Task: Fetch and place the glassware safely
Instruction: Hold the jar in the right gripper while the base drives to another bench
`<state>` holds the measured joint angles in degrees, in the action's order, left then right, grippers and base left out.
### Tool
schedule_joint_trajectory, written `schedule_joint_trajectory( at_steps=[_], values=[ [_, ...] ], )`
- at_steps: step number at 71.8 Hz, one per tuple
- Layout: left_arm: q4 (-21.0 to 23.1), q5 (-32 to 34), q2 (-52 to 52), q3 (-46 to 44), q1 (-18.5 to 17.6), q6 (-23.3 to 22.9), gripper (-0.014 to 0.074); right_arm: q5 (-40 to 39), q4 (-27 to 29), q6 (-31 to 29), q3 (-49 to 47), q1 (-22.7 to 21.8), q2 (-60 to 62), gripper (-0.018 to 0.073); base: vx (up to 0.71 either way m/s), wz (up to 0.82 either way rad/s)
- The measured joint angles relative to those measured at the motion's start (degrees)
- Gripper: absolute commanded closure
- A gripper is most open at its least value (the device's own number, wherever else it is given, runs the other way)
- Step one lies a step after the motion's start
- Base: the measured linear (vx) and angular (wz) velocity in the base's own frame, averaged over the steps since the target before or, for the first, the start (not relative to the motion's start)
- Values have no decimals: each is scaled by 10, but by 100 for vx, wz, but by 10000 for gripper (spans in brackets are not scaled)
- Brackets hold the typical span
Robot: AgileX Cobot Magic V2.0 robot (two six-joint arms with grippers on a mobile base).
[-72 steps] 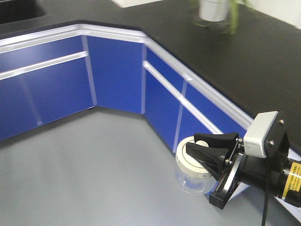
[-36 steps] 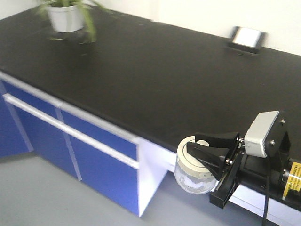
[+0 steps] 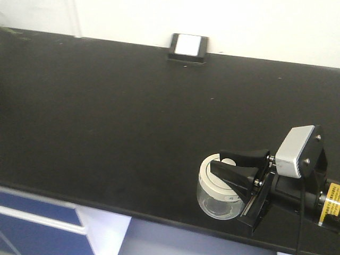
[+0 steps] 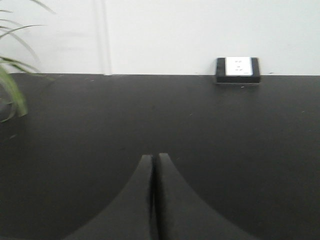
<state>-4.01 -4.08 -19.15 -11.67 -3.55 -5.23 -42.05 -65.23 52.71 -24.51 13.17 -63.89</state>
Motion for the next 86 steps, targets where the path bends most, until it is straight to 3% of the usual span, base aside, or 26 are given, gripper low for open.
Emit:
schedule_joint_trajectory(
  at_steps=[86],
  values=[
    [0,0,0,0,0,0,603,0,0,0,0,0,0,563,7,-24]
  ],
)
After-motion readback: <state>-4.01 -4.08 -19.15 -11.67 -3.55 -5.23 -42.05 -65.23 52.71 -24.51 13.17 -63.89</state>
